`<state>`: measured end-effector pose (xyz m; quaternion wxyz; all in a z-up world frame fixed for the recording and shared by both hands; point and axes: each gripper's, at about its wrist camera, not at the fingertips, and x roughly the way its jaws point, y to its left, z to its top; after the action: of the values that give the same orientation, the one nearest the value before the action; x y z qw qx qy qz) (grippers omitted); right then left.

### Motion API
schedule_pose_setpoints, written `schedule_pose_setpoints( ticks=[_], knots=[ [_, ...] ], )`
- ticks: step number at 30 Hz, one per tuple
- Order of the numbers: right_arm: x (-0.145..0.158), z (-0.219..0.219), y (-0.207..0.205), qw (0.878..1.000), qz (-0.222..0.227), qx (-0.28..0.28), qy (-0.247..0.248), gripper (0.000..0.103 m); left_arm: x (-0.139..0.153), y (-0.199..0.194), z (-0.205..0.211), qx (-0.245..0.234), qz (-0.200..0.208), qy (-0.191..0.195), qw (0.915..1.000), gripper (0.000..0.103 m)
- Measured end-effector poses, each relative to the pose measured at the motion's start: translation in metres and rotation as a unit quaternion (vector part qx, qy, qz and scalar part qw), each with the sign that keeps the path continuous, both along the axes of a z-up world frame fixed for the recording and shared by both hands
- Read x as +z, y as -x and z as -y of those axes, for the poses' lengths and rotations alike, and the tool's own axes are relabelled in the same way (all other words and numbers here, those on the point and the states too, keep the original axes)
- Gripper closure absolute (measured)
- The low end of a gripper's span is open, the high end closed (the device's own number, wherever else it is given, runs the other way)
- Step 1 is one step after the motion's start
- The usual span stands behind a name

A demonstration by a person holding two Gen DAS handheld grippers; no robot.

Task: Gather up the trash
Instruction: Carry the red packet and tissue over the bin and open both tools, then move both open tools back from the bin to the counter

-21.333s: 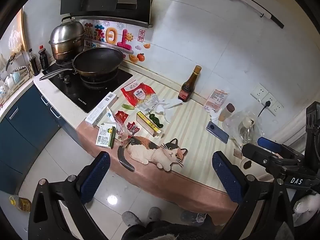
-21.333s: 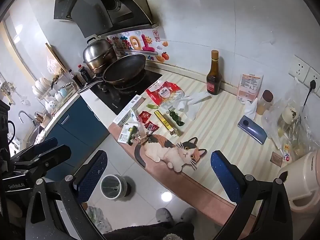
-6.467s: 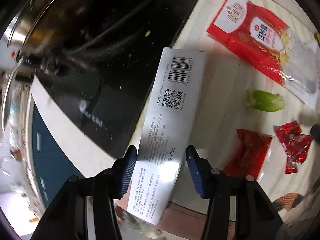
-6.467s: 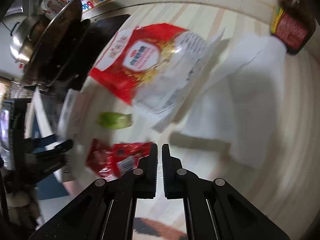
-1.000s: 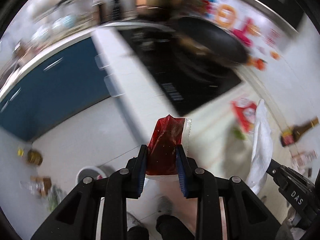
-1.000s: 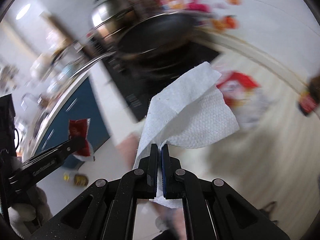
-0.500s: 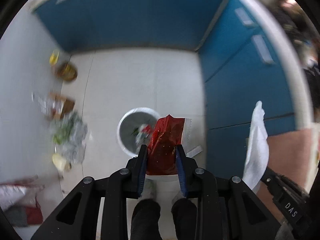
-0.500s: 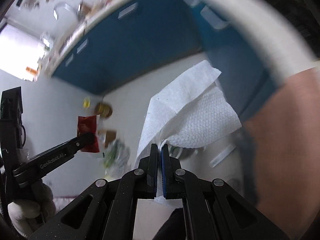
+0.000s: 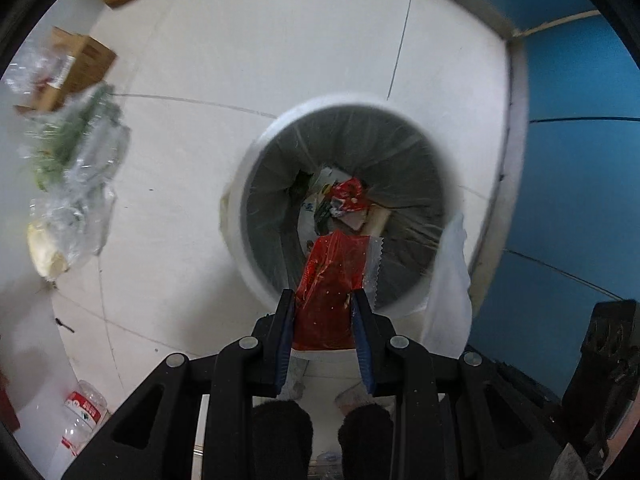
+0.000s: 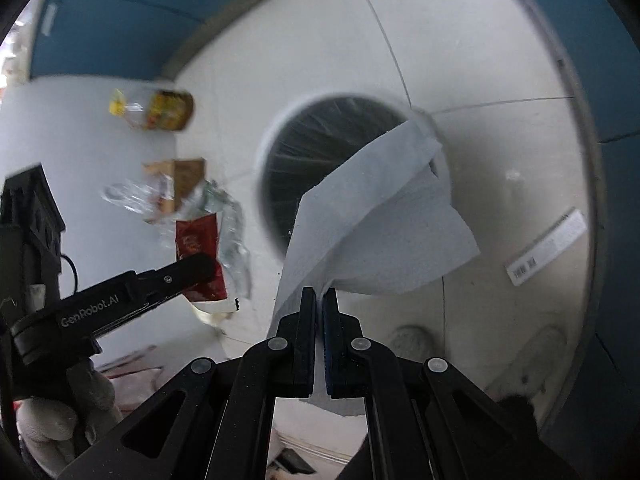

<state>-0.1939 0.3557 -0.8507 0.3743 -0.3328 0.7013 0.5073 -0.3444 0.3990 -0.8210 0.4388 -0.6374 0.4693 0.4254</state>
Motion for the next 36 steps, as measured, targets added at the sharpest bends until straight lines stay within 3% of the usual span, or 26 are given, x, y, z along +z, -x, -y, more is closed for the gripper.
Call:
schedule_pose_setpoints(
  ticks=[2, 6, 8, 9, 10, 11, 12, 13, 14, 15, 17, 19, 26, 32, 36],
  knots=[
    [-0.036, -0.008, 0.010, 1.000, 0.012, 0.024, 0.011, 0.100, -0.019, 0.000, -0.002, -0.005, -0.006, 0.009, 0.9999, 0.078],
    [-0.073, -0.025, 0.014, 0.998, 0.032, 0.053, 0.034, 0.098, -0.042, 0.005, -0.004, -0.015, -0.021, 0.017, 0.9995, 0.075],
    [-0.080, -0.033, 0.018, 0.996, 0.043, 0.060, 0.041, 0.092, -0.044, 0.011, -0.004, -0.015, -0.028, 0.015, 0.9994, 0.074],
    [-0.080, -0.035, 0.017, 0.996, 0.048, 0.063, 0.040, 0.076, -0.040, 0.011, -0.004, -0.016, -0.029, 0.010, 0.9994, 0.071],
    [-0.076, -0.035, 0.014, 0.996, 0.054, 0.061, 0.038, 0.056, -0.037, 0.012, -0.005, -0.017, -0.030, 0.006, 0.9994, 0.057],
    [-0.072, -0.034, 0.012, 0.996, 0.055, 0.059, 0.037, 0.047, -0.035, 0.013, -0.006, -0.018, -0.033, 0.003, 0.9993, 0.046],
    [-0.068, -0.033, 0.011, 0.996, 0.062, 0.060, 0.034, 0.039, -0.028, 0.014, -0.006, -0.019, -0.040, -0.007, 0.9990, 0.023],
    [-0.062, -0.032, 0.011, 0.995, 0.072, 0.064, 0.028, 0.037, -0.022, 0.015, -0.007, -0.020, -0.046, -0.017, 0.9986, 0.017],
    [-0.054, -0.032, 0.010, 0.993, 0.090, 0.072, 0.019, 0.037, -0.015, 0.016, -0.008, -0.021, -0.056, -0.027, 0.9978, 0.017],
    [-0.048, -0.033, 0.010, 0.991, 0.105, 0.078, 0.012, 0.030, -0.009, 0.018, -0.007, -0.022, -0.065, -0.035, 0.9970, 0.015],
    [-0.031, -0.032, 0.007, 0.986, 0.138, 0.088, -0.005, 0.014, 0.008, 0.022, -0.005, -0.025, -0.087, -0.052, 0.9945, 0.001],
    [-0.011, -0.029, 0.006, 0.979, 0.181, 0.097, -0.019, 0.001, 0.025, 0.025, 0.001, -0.033, -0.112, -0.075, 0.9903, 0.000],
    [0.070, -0.004, 0.009, 0.961, 0.248, 0.105, -0.067, 0.000, 0.097, 0.036, 0.033, -0.028, -0.141, -0.123, 0.9819, 0.000],
    [0.164, 0.023, 0.009, 0.961, 0.244, 0.093, -0.096, 0.000, 0.179, 0.038, 0.066, -0.024, -0.133, -0.145, 0.9801, 0.000],
    [0.232, 0.047, 0.006, 0.959, 0.243, 0.091, -0.114, 0.000, 0.252, 0.037, 0.093, -0.027, -0.130, -0.163, 0.9777, 0.000]
  ],
)
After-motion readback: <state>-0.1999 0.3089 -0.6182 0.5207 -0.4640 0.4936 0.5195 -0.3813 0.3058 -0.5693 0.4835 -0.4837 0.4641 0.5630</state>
